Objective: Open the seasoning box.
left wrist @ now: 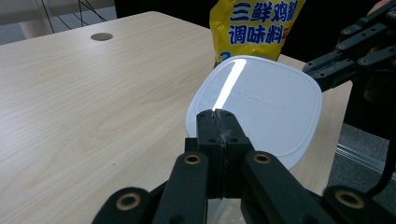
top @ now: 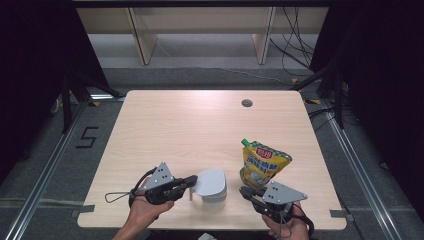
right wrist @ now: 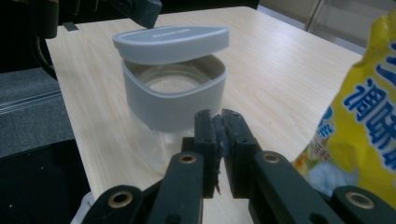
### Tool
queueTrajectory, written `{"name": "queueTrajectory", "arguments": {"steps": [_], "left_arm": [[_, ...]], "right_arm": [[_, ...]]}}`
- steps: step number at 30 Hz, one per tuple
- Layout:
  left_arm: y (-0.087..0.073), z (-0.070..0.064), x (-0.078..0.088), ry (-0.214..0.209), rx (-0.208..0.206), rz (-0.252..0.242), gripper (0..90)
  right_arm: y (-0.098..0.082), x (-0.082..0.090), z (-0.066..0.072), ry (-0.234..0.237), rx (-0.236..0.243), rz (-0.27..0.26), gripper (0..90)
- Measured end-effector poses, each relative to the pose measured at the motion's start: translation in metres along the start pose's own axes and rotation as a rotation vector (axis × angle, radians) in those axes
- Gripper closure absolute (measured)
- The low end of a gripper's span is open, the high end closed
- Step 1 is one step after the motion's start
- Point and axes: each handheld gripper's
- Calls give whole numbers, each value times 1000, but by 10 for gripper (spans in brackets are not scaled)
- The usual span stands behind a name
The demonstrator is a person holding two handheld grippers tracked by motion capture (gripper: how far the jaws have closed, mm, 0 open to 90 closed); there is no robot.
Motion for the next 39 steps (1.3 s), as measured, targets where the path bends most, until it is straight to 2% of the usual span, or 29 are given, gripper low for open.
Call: {"name": "queueTrajectory", "arguments": {"steps": [1,3,6,9,12,14,15,16,25,27,31,33,36,37,38,39], "left_arm": [[0,0,0,1,-3,2,887],[0,0,0,2,-6,4,887],[0,0,0,1,-3,-1,887],[0,0,0,1,-4,2,887],[0,0,0,2,-3,0,887],[0,0,0,2,-4,1,887],[0,0,0,1,-3,2,887],[0,0,0,1,-3,1,887],[0,1,1,-5,-3,3,887],[-1,1,0,-6,13,1,886],[-1,1,1,-1,-6,1,882],[0,3,1,-14,-13,1,865],[-2,7,1,-24,2,-5,795],[-2,8,2,-33,1,-7,789],[-3,7,2,-47,8,-13,774],[-3,7,4,-49,-6,-12,753]], "right_arm": [[1,0,0,-2,-12,4,868],[3,-4,-1,4,6,-2,875],[6,-8,0,16,-2,0,880],[9,-14,-1,25,26,3,882],[12,-19,1,46,30,5,885],[14,-22,2,41,36,-5,888],[15,-21,3,42,26,7,890],[16,-23,2,39,46,-8,891],[20,-29,3,55,57,17,892],[22,-30,4,63,65,8,894],[24,-31,5,69,64,-2,899],[25,-31,5,63,61,-9,900],[27,-31,5,60,70,-16,900],[28,-31,5,56,94,-24,900],[29,-31,6,66,69,-18,900],[30,-31,7,73,73,-10,900]]}}
Point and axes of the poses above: each handheld gripper's, and its own axes: x roughly backward along the jaws, y roughly out of its top, z roughly to its left
